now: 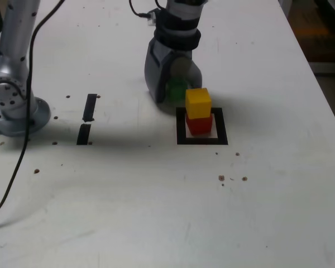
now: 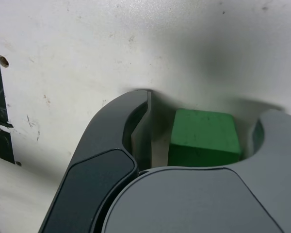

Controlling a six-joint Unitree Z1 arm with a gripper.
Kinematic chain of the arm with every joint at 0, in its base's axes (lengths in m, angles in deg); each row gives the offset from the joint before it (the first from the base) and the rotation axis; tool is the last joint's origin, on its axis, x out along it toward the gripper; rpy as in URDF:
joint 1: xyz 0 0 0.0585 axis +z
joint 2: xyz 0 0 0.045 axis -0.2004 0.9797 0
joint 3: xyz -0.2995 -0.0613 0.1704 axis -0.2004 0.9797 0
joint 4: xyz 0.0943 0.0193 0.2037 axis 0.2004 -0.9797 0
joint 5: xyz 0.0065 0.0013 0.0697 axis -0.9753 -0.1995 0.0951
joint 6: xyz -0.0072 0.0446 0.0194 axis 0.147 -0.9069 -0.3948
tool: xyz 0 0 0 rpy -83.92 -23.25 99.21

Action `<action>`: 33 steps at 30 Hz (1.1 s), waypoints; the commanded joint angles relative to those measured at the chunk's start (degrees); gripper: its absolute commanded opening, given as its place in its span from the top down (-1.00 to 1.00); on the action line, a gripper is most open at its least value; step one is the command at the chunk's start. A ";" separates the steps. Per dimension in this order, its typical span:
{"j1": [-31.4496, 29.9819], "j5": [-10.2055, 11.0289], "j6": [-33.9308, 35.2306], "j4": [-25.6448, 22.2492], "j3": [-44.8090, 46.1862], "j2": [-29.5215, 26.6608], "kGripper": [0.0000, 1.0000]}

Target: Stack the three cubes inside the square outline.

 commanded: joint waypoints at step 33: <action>-8.12 3.25 2.62 -31.92 -28.86 -7.13 0.51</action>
